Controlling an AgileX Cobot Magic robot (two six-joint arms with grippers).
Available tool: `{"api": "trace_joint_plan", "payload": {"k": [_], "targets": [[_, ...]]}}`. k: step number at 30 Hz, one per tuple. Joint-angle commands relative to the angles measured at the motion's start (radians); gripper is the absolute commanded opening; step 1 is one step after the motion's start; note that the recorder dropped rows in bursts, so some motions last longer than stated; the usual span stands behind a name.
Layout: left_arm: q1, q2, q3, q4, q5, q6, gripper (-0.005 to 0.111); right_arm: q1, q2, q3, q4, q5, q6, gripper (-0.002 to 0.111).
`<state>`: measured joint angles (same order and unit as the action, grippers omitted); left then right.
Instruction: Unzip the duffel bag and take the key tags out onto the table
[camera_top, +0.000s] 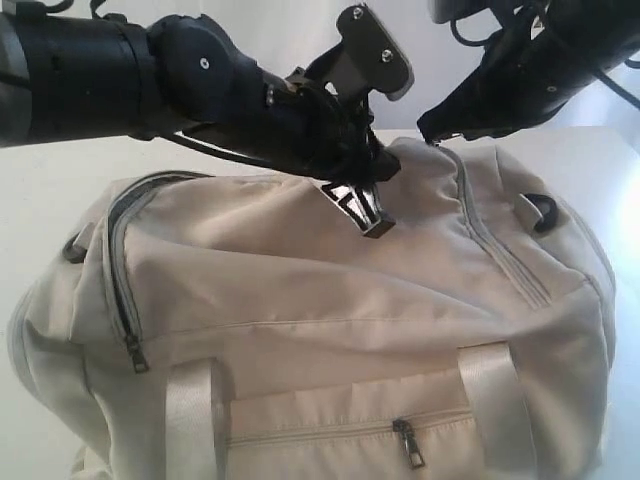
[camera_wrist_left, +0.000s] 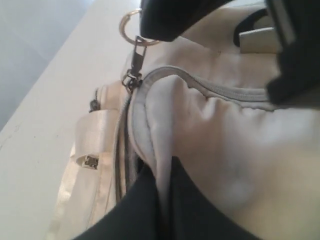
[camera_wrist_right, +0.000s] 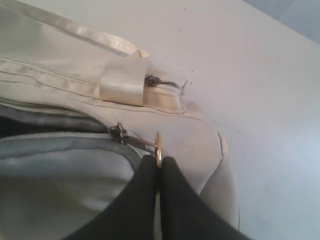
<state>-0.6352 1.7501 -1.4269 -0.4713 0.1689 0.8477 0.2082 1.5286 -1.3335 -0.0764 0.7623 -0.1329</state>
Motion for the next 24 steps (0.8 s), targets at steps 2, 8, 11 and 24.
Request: {"api": "trace_joint_plan", "payload": {"k": [2,8,11,24], "targets": [[0.035,-0.022,-0.005,0.020,0.135,-0.108,0.000,-0.009,-0.001,-0.002,-0.007,0.021,-0.023,0.000],[0.101,-0.035,-0.005,0.023,0.172,-0.183,0.000,-0.009,-0.001,-0.002,-0.007,0.034,-0.023,0.000],[0.112,-0.035,-0.005,0.023,0.181,-0.197,0.000,-0.009,-0.001,-0.002,-0.005,0.058,-0.023,0.000],[0.115,-0.035,-0.005,0.023,0.176,-0.199,0.000,-0.009,-0.020,0.066,-0.005,0.099,-0.023,0.000]]}}
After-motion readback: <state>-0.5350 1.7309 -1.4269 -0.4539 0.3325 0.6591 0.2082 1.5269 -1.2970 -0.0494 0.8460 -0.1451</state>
